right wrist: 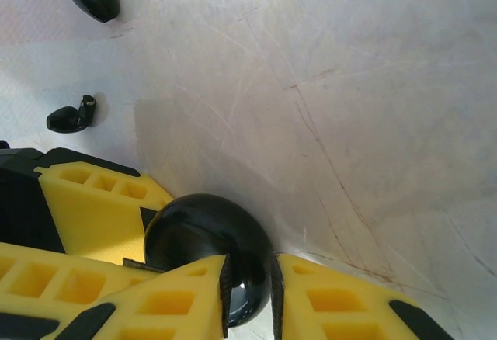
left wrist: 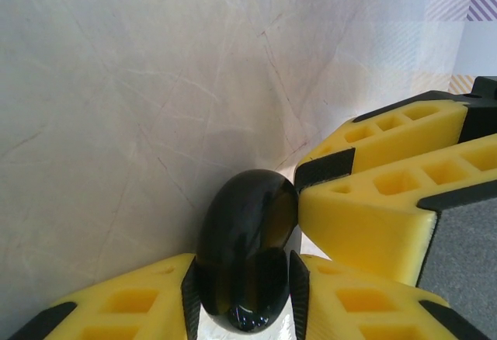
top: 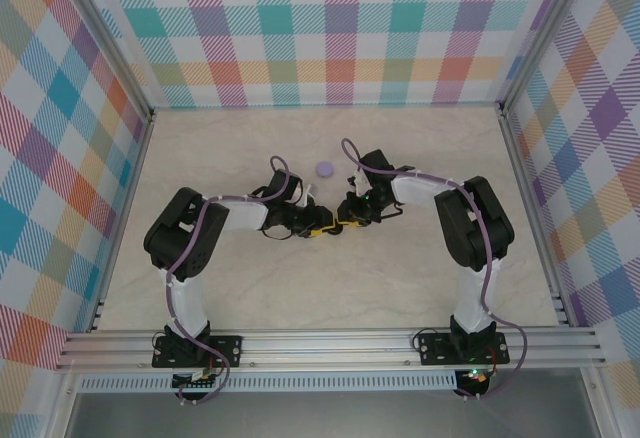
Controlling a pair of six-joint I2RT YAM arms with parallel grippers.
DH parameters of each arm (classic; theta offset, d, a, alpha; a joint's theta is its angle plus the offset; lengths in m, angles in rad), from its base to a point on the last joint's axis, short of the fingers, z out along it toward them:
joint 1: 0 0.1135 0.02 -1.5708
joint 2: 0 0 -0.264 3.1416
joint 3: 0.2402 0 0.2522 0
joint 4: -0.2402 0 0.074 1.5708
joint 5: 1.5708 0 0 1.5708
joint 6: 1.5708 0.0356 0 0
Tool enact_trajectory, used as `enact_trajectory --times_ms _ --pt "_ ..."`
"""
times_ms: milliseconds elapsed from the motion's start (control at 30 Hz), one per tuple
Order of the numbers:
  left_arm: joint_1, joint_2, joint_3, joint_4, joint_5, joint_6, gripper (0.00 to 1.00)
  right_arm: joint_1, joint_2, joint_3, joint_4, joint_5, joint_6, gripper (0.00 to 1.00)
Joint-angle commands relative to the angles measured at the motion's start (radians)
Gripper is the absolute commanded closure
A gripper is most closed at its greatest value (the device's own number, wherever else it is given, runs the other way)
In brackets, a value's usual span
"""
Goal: Insert wireless bluetooth earbuds into charging case
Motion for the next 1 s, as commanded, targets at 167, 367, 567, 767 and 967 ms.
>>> enact_trajectory --times_ms 167,367,567,767,967 --pt "-0.033 0.048 0.009 0.081 0.030 -0.035 0.65 0.005 0.014 -0.017 -0.002 -0.025 0.004 0.76" --pt "-0.033 0.039 0.010 0.063 0.015 -0.023 0.74 0.005 -0.010 -0.021 -0.003 -0.008 0.007 0.76" --pt "-0.030 -0.044 0.019 -0.030 -0.039 0.051 0.79 -0.025 -0.138 -0.056 -0.002 0.027 -0.001 0.69" --pt "-0.010 -0.131 0.041 -0.106 -0.056 0.126 0.81 -0.095 -0.290 -0.099 0.009 -0.005 -0.044 0.60" --pt "-0.007 -0.098 0.072 -0.144 -0.032 0.166 0.81 -0.124 -0.312 -0.107 -0.020 -0.014 -0.079 0.57"
